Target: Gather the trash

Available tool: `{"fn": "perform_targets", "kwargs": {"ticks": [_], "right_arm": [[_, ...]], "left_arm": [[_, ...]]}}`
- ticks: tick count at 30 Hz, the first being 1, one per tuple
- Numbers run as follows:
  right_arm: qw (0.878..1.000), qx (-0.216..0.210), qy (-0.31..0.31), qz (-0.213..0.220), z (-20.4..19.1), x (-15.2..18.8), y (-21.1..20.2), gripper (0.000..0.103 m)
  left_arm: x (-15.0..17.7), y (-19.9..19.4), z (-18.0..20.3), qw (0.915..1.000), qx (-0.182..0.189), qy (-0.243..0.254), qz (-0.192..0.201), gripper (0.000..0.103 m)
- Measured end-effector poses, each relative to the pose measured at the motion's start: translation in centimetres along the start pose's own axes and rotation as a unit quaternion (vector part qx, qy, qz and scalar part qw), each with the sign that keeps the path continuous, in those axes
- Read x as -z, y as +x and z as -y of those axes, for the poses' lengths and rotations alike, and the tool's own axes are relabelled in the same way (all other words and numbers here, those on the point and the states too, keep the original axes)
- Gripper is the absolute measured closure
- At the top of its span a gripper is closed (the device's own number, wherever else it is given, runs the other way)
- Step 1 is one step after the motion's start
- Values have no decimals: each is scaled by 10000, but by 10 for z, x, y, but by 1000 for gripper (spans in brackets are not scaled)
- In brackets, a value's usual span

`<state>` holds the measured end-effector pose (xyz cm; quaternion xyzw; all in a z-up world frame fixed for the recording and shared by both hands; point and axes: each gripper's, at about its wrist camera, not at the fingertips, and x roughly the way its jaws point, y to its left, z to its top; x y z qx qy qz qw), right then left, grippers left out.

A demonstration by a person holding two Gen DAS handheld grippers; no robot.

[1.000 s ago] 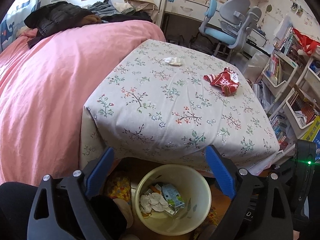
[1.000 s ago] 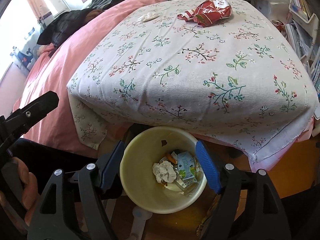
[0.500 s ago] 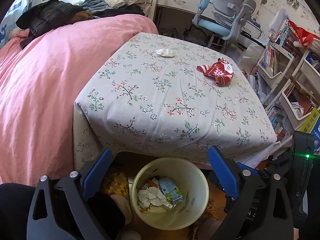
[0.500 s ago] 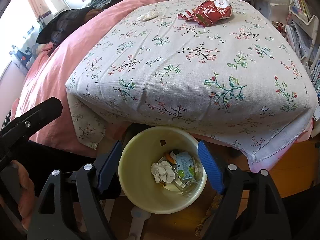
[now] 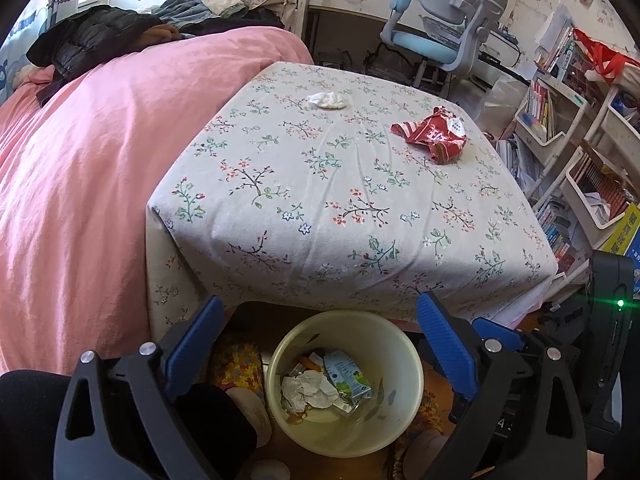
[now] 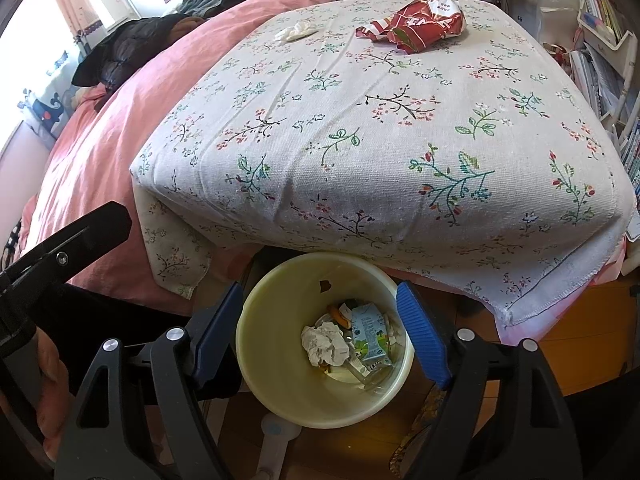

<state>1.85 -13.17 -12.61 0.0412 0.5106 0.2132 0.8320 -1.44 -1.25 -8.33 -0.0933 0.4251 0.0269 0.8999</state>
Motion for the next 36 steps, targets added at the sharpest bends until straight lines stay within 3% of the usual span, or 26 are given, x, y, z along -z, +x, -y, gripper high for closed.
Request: {"fn": "perform_targets", "kwargs": {"ticks": [36], "right_arm": [[10000, 19, -18, -26, -1, 3, 2, 27]], "left_arm": [[2, 4, 2, 9999, -102, 78, -105, 10]]}}
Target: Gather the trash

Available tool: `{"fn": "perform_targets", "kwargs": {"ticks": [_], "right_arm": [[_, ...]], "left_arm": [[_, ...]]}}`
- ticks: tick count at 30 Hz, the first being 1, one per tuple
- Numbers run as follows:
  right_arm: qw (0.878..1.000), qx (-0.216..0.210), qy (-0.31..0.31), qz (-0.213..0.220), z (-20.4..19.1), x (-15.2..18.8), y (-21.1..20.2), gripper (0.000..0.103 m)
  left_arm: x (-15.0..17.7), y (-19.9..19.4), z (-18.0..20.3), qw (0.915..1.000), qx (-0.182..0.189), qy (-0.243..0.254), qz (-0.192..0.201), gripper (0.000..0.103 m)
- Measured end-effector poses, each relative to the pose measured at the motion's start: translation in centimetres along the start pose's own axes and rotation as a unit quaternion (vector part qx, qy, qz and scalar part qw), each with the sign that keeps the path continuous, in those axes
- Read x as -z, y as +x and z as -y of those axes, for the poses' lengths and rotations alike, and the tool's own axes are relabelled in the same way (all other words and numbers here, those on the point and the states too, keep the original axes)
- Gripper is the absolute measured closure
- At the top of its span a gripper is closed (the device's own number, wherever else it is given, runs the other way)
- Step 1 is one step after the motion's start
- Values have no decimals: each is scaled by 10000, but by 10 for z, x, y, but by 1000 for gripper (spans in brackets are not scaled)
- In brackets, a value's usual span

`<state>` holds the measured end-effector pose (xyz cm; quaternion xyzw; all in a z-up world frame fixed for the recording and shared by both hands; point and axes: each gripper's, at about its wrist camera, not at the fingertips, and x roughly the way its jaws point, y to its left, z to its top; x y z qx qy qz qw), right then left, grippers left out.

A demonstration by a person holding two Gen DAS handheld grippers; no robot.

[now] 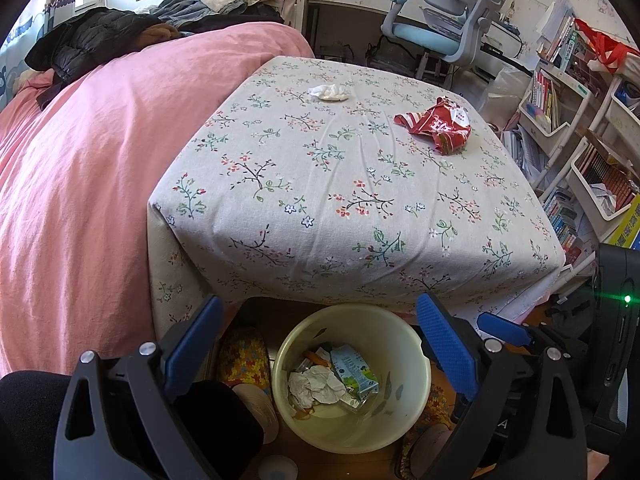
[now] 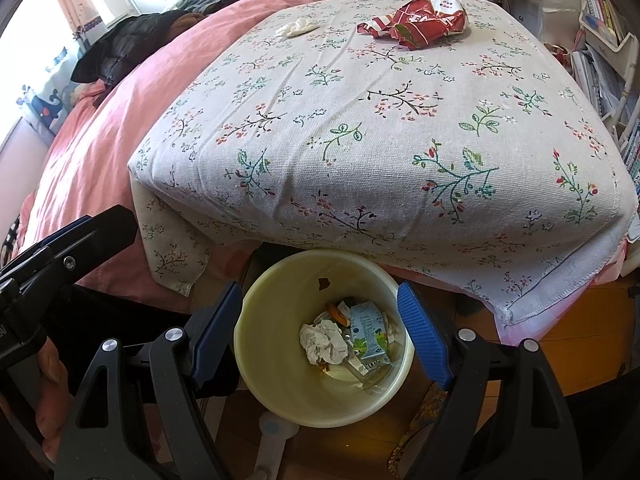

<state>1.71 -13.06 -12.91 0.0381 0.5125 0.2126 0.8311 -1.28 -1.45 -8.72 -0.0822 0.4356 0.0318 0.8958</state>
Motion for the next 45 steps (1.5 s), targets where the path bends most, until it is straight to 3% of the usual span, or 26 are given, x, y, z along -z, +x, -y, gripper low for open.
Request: {"fn": "perform_targets", "kwargs": {"ticks": [9, 19, 29, 34, 39, 45], "right_arm": [[10000, 1, -1, 25, 0, -1, -1, 26], [9991, -17, -115, 404, -7, -19, -21, 26], [9967, -17, -202, 780, 0, -101, -40, 21], [9962, -80, 489, 713, 36, -153, -27, 21], [9895, -51, 1291, 644, 80, -196, -1, 21], [9862, 201, 1536, 589, 113, -231, 30, 21]], "left_arm": [[0, -1, 0, 10000, 8, 1, 14, 10], [-14, -20, -13, 9976, 19, -314, 615, 10], [-80, -18, -46, 9941, -268, -366, 981, 9], [-109, 6, -52, 9961, -240, -339, 780, 9], [-139, 33, -36, 9965, -317, 97, 762, 9], [-169, 73, -23, 9983, -76, 141, 558, 9]]}}
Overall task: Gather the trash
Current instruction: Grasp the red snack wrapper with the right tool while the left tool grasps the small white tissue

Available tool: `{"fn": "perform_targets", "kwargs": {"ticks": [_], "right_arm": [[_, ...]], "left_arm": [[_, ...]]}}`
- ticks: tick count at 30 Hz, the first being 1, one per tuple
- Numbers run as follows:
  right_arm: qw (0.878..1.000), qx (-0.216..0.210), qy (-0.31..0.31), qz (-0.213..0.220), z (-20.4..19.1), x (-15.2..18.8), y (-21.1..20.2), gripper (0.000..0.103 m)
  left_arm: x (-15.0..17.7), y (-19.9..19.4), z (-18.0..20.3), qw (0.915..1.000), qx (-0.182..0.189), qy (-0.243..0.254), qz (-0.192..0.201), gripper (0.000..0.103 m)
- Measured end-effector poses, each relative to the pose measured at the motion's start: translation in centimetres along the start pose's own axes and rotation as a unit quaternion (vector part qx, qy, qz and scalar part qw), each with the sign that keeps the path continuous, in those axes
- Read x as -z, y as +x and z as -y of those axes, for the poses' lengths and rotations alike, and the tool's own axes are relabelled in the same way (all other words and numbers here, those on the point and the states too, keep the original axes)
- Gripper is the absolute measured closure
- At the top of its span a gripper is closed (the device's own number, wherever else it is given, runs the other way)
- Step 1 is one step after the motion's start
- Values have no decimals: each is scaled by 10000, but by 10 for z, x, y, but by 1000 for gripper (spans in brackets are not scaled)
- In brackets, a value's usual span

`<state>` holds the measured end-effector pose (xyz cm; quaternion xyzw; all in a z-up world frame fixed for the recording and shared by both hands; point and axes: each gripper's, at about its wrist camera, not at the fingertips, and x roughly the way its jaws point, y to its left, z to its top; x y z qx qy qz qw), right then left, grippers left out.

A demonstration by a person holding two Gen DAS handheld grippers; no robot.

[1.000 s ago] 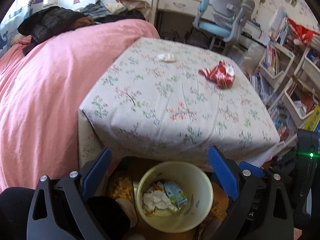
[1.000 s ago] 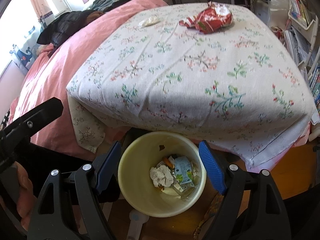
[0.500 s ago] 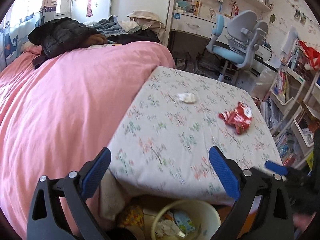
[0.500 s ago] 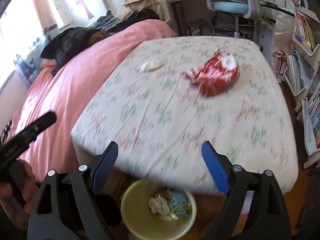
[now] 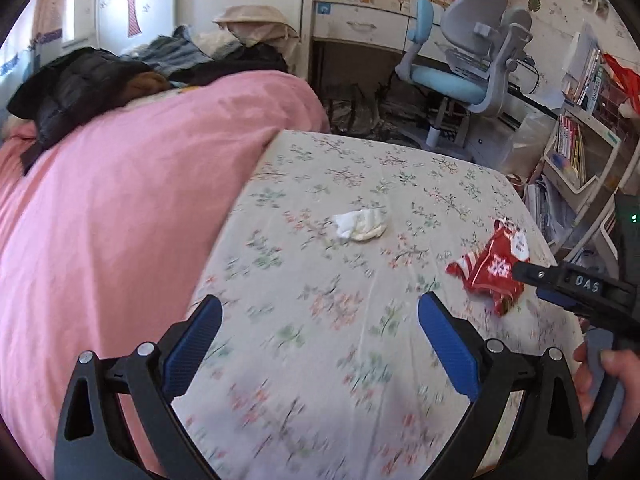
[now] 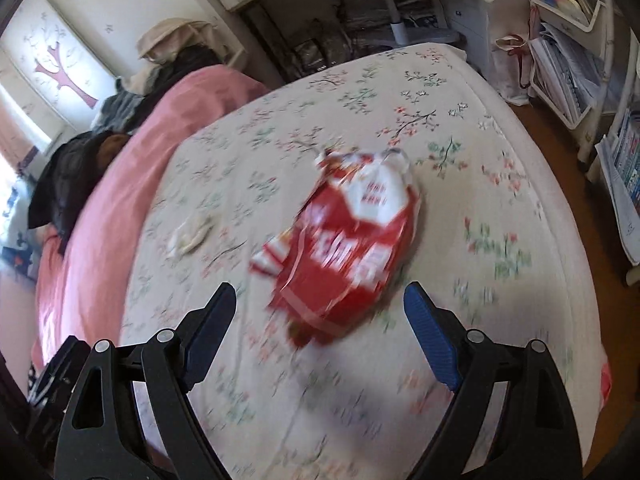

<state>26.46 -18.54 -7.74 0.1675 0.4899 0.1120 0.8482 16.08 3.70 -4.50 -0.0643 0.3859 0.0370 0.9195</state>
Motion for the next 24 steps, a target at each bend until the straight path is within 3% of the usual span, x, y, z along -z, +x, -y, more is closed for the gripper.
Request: {"fn": "perform_targets", "kwargs": {"ticks": [4, 9, 12, 14, 16, 24], "right_arm": [[9997, 197, -69, -134, 12, -11, 24, 21], [9986, 156, -476, -142, 6, -19, 37, 21], [9981, 3, -589, -150, 4, -23, 41, 36], [9982, -173, -531, -195, 6, -26, 43, 56], [9974, -479, -411, -336, 8, -28, 48, 69], [9948, -927, -377, -182, 8, -36, 39, 83]], "left_arm": [[-13, 29, 3, 9999, 42, 61, -143, 9], [-27, 59, -2, 9994, 90, -63, -341, 9], [-35, 72, 5, 9991, 115, 81, -388, 9], [-39, 83, 12, 9987, 81, 293, -415, 9], [-43, 96, 20, 9975, 18, 555, -440, 9], [-50, 129, 31, 9938, -16, 928, -609, 9]]}}
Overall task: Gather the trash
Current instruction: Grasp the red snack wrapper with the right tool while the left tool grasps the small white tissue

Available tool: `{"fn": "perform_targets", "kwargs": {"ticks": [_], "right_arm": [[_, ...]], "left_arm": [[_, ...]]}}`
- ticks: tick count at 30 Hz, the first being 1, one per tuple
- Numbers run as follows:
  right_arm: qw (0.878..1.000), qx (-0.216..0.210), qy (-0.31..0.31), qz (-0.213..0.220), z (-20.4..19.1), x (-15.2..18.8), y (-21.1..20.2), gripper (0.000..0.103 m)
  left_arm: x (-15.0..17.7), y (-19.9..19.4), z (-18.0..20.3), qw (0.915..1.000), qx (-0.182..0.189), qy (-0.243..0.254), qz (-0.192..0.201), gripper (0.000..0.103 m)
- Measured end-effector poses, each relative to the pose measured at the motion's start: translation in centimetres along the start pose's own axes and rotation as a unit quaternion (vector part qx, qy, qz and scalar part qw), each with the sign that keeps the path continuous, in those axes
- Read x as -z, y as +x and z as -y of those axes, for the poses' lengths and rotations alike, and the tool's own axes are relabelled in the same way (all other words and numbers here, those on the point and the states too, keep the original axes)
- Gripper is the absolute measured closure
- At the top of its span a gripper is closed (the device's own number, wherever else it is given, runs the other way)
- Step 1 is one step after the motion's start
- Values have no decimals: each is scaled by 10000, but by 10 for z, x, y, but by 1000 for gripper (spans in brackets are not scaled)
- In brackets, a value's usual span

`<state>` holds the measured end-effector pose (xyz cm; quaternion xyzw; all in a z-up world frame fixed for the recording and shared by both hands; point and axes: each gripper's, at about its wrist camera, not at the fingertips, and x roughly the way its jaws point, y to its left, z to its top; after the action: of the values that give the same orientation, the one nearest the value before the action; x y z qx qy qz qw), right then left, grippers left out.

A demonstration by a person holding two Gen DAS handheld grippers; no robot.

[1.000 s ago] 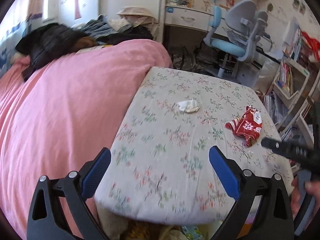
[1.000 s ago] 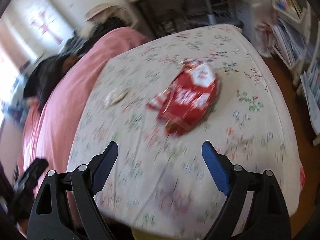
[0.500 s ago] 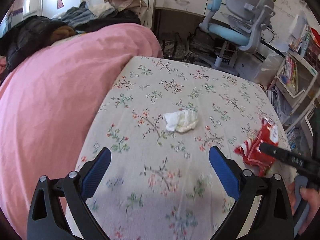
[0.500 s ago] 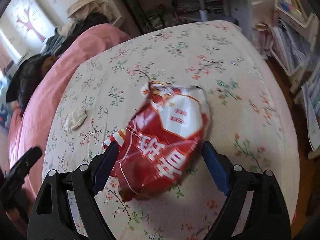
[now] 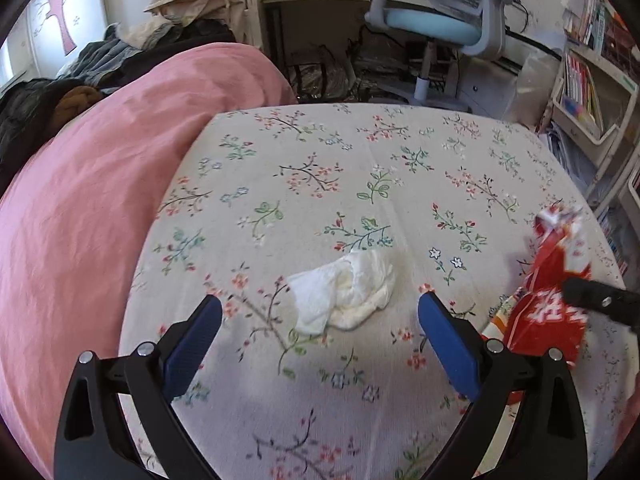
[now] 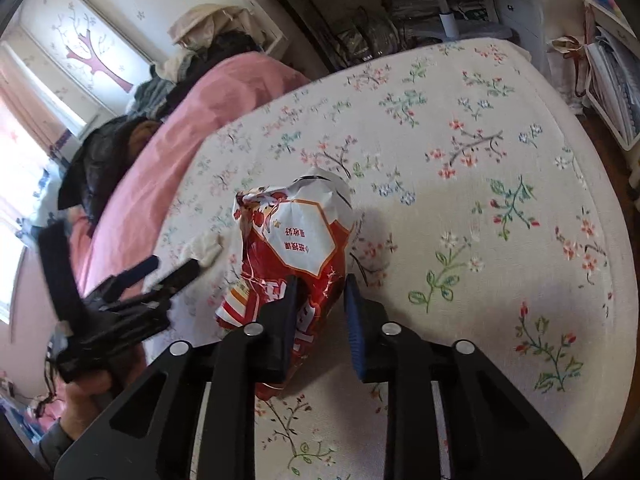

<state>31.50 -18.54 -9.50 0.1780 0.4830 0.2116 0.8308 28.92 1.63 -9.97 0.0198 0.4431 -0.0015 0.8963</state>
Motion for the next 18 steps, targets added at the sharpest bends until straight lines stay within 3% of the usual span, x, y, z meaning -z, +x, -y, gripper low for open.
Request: {"fn": "perform_targets", "kwargs": {"ticks": [4, 10, 12, 15, 18], "right_arm": [[9998, -130, -96, 154, -8, -6, -7, 84], [9981, -184, -479, 337, -32, -9, -17, 84], [9978, -242, -519, 348, -37, -8, -19, 84], [9976, -298, -492, 373, -38, -7, -22, 84], [9973, -377, -449, 436, -39, -4, -29, 84]], "left_arm": [[-5, 9, 5, 9998, -121, 132, -75, 11], [-6, 17, 5, 9998, 5, 13, -192, 50], [-7, 15, 8, 9998, 99, 47, -186, 71], [-5, 10, 3, 9988, 390, -187, -244, 80], [0, 3, -5, 9963, 653, -489, -283, 80]]}}
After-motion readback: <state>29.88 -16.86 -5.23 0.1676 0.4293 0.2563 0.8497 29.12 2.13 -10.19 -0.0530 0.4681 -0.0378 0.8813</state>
